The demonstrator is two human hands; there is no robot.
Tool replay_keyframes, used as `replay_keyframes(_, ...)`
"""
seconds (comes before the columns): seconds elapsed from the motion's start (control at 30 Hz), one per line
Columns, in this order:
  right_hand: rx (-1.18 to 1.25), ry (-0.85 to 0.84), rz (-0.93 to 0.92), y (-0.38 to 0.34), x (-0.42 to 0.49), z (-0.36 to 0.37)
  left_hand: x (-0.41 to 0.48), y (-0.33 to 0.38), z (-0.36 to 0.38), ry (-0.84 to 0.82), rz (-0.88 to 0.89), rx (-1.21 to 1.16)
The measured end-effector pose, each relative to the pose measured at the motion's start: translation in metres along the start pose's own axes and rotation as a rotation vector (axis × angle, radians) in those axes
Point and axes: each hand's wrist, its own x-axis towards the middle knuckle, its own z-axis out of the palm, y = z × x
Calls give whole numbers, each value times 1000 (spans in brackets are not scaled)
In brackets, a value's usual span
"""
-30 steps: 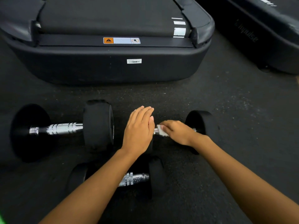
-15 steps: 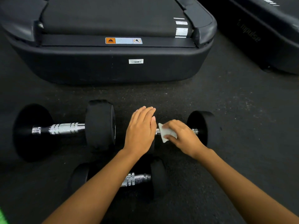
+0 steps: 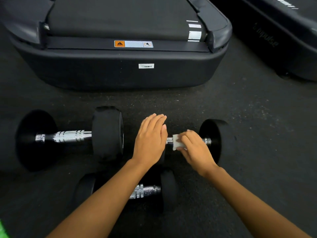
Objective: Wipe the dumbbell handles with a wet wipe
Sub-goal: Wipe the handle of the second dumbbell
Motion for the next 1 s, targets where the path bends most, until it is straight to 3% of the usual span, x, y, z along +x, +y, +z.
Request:
replay_keyframes(0.3, 27, -37, 75, 3, 1, -2, 2, -1, 0, 15, 2, -3)
replay_keyframes(0.43, 51, -184, 272, 3, 20, -4, 1, -1, 2, 16, 6, -3)
replay_keyframes(0.53, 20, -296, 240, -7, 35, -2, 2, -1, 1, 10, 6, -4)
replay_keyframes(0.73, 304, -315, 151, -1, 26, -10, 0, -1, -1, 5, 3, -4)
replay_keyframes(0.93, 238, -459, 349, 5, 41, -15, 1, 0, 1, 8, 6, -18)
replay_keyframes(1.0, 229, -448, 325, -4, 48, -8, 2, -1, 1, 9, 5, -15)
